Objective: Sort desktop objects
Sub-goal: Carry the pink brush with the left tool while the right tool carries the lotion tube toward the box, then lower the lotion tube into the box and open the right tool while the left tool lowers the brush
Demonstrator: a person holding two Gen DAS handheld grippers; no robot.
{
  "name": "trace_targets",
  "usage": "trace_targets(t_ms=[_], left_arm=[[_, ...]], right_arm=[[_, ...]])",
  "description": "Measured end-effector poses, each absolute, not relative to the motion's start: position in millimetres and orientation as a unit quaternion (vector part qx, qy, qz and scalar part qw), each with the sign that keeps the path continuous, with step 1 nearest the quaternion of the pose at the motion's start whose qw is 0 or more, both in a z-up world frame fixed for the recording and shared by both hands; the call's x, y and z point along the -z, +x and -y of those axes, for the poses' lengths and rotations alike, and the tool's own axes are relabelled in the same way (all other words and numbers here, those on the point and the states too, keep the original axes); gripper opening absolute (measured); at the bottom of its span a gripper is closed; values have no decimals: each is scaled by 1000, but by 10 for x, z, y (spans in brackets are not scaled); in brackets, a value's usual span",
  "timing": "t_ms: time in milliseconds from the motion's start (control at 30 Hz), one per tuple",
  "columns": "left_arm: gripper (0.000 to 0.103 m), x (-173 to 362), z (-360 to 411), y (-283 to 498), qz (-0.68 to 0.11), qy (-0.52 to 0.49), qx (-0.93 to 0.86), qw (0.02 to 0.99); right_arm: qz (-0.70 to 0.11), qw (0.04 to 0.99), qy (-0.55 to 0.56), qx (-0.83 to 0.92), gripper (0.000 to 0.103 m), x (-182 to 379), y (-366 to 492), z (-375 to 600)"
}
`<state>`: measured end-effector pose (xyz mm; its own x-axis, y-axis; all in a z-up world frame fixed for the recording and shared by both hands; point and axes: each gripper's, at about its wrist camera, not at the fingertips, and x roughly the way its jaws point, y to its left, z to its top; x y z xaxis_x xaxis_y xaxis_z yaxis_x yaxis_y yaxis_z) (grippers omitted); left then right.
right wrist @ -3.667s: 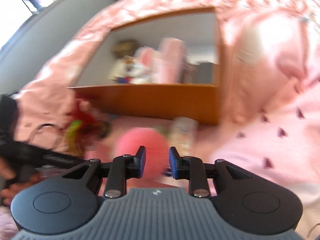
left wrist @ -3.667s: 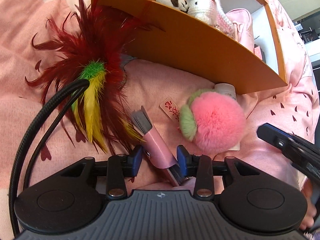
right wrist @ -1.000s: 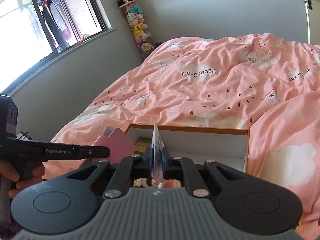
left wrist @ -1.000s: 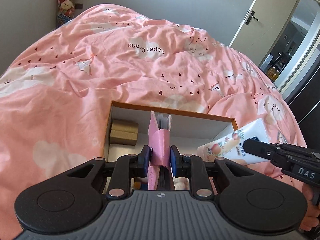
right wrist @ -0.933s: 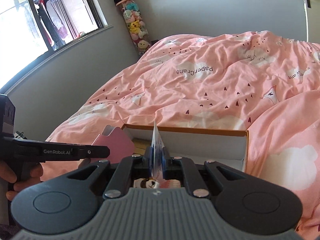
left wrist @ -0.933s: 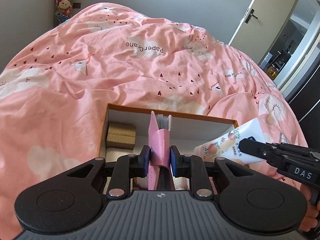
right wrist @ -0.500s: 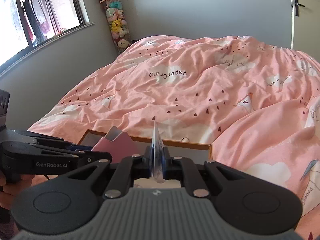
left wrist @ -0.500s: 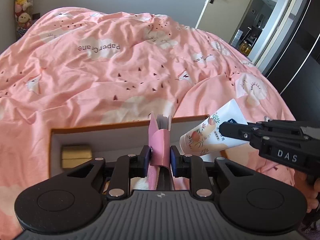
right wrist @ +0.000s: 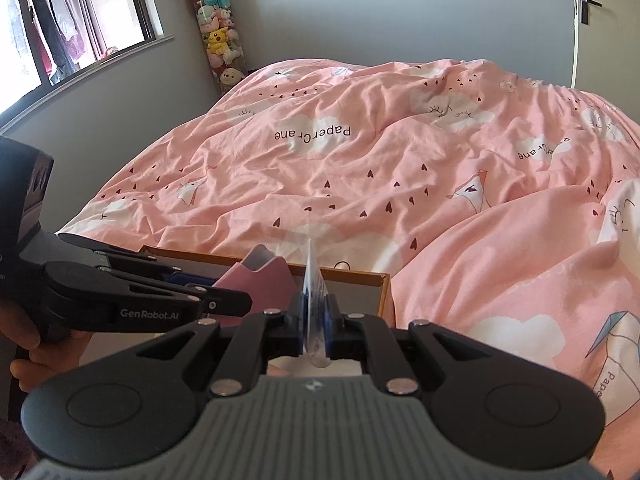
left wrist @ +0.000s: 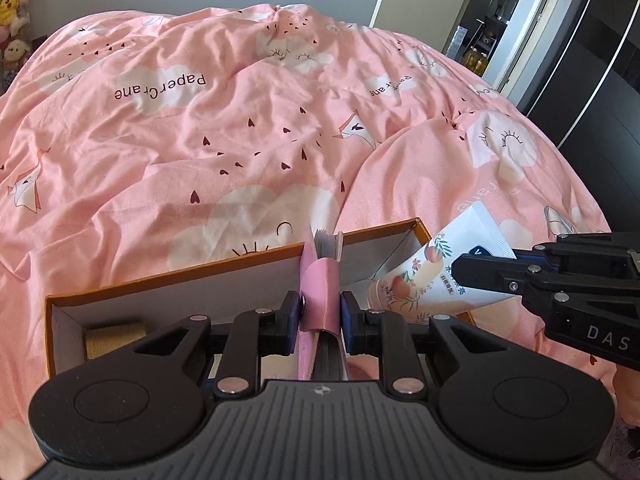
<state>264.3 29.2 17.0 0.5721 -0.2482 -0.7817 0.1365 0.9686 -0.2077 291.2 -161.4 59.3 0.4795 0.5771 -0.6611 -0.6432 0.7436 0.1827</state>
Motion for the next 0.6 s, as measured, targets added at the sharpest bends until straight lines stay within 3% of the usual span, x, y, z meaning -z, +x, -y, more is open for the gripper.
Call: trace_targets(t_ms=[167, 367, 600], left_arm=[[25, -278, -351, 2497, -421, -11, 136, 897], [24, -423, -229, 2471, -400, 140, 184, 887], [24, -95, -99, 2502, -427, 297, 253, 815]], right_arm=[[-373, 851, -46, -366, 9, -519, 2931, 1558], [-376, 844, -47, -380, 9, -493, 2963, 1456], [-379, 830, -70, -404, 10, -428, 3014, 1254]])
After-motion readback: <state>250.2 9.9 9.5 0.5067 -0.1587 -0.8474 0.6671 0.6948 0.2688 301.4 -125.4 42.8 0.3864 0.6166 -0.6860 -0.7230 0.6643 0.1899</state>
